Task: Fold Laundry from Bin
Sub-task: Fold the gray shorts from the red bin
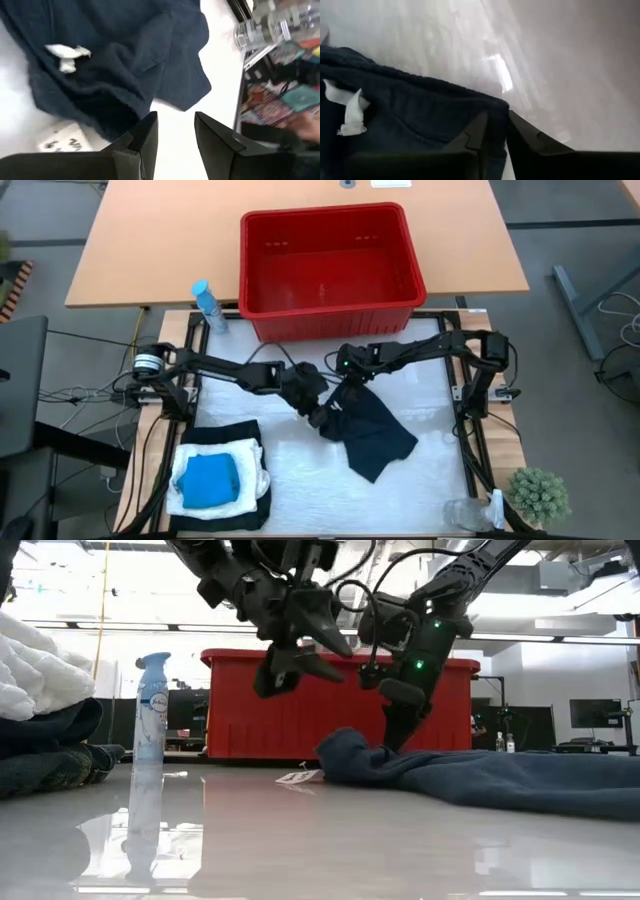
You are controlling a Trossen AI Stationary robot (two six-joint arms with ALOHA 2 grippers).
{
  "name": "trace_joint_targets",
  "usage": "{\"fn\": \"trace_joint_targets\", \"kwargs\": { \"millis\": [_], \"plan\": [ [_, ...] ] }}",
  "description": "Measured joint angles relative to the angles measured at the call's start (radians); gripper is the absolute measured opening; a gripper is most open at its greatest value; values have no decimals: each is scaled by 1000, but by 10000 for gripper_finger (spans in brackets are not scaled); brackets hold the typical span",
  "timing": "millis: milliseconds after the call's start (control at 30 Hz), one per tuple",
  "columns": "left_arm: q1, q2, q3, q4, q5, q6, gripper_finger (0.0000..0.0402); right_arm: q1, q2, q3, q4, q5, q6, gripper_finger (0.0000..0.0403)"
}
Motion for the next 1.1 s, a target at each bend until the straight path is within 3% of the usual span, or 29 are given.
{"fn": "trace_joint_targets", "kwargs": {
  "millis": [167,333,400,500,567,733,800,967,1100],
  "plan": [
    [3,-49,-1,-29,-14,268,116,-43,-78,0,-29,-4,-5,122],
    [-23,-53,-1,-31,-92,350,116,-98,-158,1,-69,-9,-20,170],
    [-38,-50,-1,-29,-136,419,116,-116,-197,0,-86,-64,-27,186],
    [-82,-56,0,-71,-196,697,116,-114,-278,1,-138,-179,-38,201],
    [-128,-65,-2,-115,-247,925,116,-94,-332,2,-194,-197,-40,204],
    [-224,-65,-2,-177,-524,1373,117,-57,-482,2,-346,-193,-1,202],
    [-234,-66,-2,-157,-589,1381,119,-48,-534,2,-379,-193,36,200],
    [-193,-66,-1,-162,-453,1215,121,-7,-640,2,-396,-170,123,199],
    [-224,-54,-1,-114,-493,1348,119,21,-686,2,-408,-102,161,199]
  ]
}}
